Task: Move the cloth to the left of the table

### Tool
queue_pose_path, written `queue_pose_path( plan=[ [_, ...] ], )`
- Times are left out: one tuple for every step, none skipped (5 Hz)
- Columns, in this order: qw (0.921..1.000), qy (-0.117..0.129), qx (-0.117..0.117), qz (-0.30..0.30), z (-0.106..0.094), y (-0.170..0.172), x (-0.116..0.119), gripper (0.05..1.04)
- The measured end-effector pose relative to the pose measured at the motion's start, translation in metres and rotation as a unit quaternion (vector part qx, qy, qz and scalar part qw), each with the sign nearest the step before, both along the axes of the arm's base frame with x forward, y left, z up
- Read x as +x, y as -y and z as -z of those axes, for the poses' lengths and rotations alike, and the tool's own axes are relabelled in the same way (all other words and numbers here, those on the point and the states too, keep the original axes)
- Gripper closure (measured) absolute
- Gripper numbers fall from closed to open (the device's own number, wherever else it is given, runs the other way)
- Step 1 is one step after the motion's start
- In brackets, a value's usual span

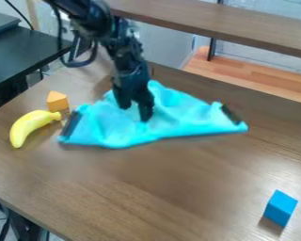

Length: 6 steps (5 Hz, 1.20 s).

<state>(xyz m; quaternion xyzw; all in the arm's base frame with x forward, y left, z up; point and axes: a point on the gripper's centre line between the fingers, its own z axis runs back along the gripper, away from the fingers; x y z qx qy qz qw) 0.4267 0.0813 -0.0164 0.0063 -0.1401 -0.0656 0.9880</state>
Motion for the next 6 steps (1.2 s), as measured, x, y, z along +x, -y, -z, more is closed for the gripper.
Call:
queue_pose_path(
  plan=[
    [0.9996, 0.005, -0.004, -0.028, -0.001, -0.004, 0.025, 0.083],
    [0.999, -0.014, -0.02, -0.037, -0.003, -0.002, 0.026, 0.083],
    [0.994, -0.051, -0.071, -0.065, -0.01, -0.003, 0.019, 0.085],
    [0.9843, -0.073, -0.132, -0.091, -0.041, -0.003, 0.022, 0.083],
    [0.9771, -0.048, -0.17, -0.118, -0.097, -0.016, 0.039, 0.084],
    [0.9762, -0.051, -0.172, -0.122, -0.098, -0.021, 0.037, 0.084]
  ],
)
